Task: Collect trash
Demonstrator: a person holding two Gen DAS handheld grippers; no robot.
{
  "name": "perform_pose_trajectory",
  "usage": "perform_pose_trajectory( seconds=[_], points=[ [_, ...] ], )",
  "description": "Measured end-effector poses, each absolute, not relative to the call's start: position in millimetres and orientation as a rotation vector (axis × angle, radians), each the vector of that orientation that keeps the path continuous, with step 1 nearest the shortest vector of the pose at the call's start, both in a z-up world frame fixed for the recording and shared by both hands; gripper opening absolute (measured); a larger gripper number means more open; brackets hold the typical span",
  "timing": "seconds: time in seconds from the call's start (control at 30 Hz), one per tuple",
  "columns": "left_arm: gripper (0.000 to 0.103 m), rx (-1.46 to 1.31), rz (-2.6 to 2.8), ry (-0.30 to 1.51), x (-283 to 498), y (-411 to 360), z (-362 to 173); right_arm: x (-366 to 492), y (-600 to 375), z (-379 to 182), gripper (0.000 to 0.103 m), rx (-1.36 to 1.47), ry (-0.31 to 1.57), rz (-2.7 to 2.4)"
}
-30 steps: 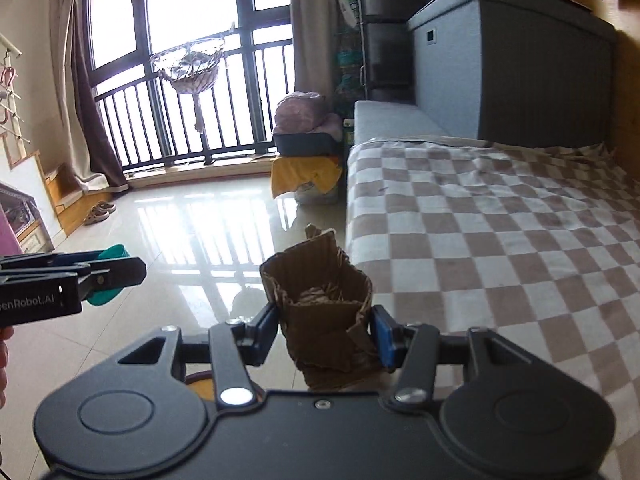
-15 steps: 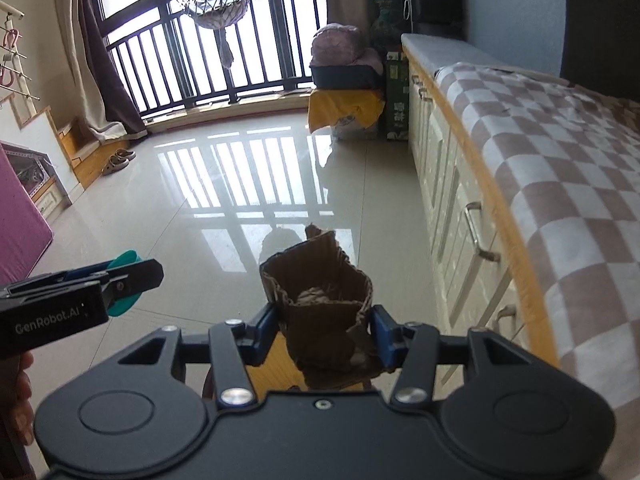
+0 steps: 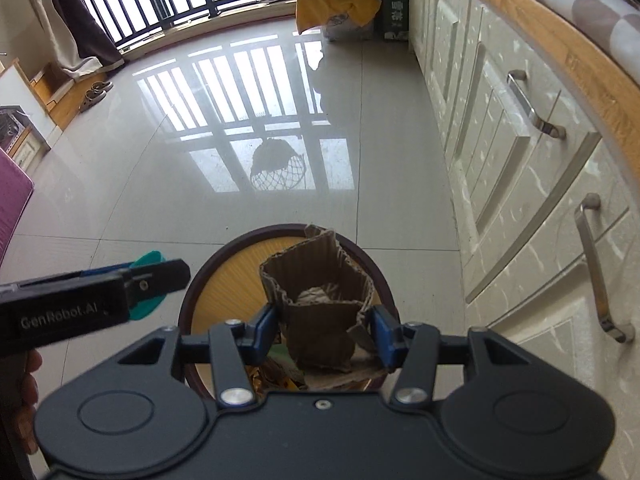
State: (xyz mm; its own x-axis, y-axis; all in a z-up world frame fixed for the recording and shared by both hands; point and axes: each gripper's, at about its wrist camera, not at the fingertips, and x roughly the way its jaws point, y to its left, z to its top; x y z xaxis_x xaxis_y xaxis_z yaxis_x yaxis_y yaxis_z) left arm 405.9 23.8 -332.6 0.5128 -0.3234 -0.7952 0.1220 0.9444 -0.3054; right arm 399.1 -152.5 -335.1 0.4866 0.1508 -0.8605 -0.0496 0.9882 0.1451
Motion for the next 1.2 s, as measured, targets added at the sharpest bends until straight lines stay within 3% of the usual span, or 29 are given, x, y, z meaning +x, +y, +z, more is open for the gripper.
perform_pose_trajectory(
  seconds=[0.23, 0.53, 0.67, 0.8, 1.2],
  points=[
    [0.05, -0.091, -0.356, 1.186, 404.3, 7.0, -392.5, 416.6, -163.5, -356.4, 0.052, 0.167, 1.12, 0.118],
    [0.051, -0.08, -0.413, 1.244, 403.8, 2.2, -407.5, 430.8, -156.2, -372.2, 0.053, 0.195, 1.172, 0.139],
    [0.078, -0.077, -0.419, 1.278, 404.6, -1.9, -413.3, 436.4, -151.7, -373.9, 0.056, 0.211, 1.161, 0.146],
    [0.088, -0.079, -0.394, 1.294, 405.0, 3.2, -415.2, 441.8, -151.9, -375.8, 0.062, 0.264, 1.137, 0.144],
    [0.101, -0.085, -0.358, 1.311, 406.7, 6.4, -415.2, 442.5, -155.4, -388.9, 0.086, 0.22, 1.176, 0.14]
  ],
)
